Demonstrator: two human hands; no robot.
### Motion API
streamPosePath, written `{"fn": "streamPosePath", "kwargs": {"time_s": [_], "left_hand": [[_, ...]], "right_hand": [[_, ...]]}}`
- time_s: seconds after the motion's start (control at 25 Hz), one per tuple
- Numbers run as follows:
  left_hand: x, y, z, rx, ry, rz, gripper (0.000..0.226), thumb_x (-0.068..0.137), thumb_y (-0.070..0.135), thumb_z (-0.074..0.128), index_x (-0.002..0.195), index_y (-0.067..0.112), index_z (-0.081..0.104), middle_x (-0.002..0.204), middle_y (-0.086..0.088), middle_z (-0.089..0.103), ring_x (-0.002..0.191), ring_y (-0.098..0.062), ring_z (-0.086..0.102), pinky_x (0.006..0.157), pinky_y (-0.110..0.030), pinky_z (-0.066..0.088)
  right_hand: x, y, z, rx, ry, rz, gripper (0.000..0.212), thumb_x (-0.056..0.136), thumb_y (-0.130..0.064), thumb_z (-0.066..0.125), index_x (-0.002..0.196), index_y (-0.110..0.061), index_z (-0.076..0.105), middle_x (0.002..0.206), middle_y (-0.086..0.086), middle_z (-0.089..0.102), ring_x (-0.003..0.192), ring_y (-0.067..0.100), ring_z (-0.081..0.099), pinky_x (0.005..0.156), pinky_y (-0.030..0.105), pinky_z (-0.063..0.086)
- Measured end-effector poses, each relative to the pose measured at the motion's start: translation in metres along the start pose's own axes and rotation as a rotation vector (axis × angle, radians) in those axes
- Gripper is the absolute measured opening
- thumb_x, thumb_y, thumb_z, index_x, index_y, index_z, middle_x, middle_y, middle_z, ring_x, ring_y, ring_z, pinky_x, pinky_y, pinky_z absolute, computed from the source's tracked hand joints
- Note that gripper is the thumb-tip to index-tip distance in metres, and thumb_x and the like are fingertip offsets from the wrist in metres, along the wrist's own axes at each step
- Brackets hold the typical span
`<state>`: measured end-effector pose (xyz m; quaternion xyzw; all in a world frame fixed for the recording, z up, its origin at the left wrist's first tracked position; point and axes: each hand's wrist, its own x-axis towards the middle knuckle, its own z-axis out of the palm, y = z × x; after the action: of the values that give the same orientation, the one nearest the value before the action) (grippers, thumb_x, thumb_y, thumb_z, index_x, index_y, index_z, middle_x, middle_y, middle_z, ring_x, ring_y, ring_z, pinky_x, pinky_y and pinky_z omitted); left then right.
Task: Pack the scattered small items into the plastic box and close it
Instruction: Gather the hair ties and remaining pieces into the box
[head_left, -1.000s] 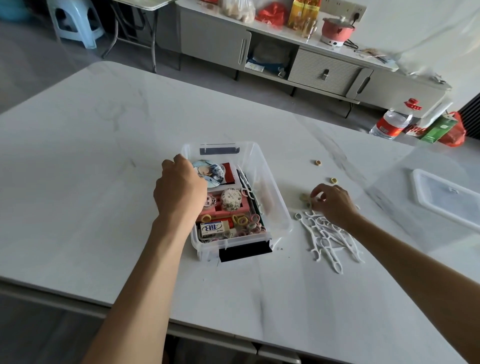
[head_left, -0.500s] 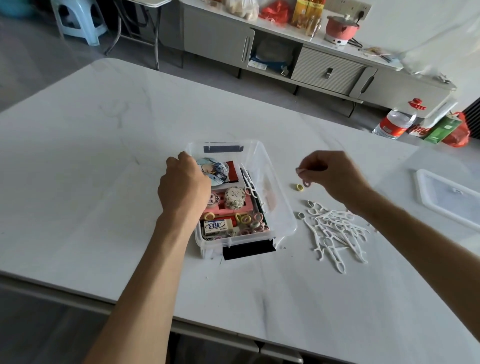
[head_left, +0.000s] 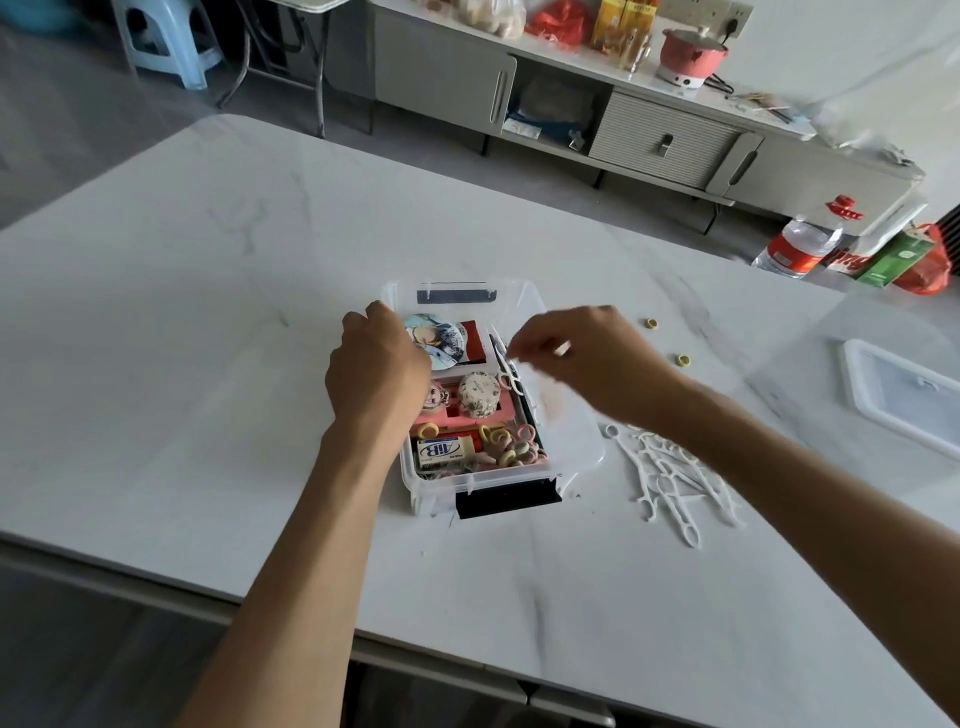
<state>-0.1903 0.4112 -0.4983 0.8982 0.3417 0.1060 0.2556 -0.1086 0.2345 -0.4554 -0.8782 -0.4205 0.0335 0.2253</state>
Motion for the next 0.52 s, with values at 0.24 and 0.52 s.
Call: {"fn": "streamPosePath", "kwargs": {"time_s": [0.24, 0.52], "left_hand": [[-0.001, 0.001, -0.001, -0.015, -0.006, -0.015, 0.029, 0.093, 0.010, 0.046, 0.120, -0.001, 0.048, 0.121, -0.022, 0.052, 0.109, -0.042, 0.054, 0.076, -0.038, 0.035], [0.001, 0.001, 0.001, -0.011, 0.018, -0.017, 0.027, 0.092, 0.009, 0.045, 0.117, 0.000, 0.049, 0.119, -0.022, 0.054, 0.106, -0.042, 0.055, 0.074, -0.036, 0.033]], "right_hand": [[-0.008, 0.112, -0.002, 0.111, -0.034, 0.588, 0.022, 0.089, -0.011, 0.064, 0.107, -0.022, 0.068, 0.104, -0.001, 0.062, 0.087, 0.016, 0.057, 0.074, 0.024, 0.041], [-0.025, 0.136, 0.033, -0.027, 0.038, 0.566, 0.013, 0.076, -0.010, 0.072, 0.079, -0.022, 0.071, 0.082, -0.001, 0.072, 0.066, 0.008, 0.061, 0.052, 0.006, 0.038]]}}
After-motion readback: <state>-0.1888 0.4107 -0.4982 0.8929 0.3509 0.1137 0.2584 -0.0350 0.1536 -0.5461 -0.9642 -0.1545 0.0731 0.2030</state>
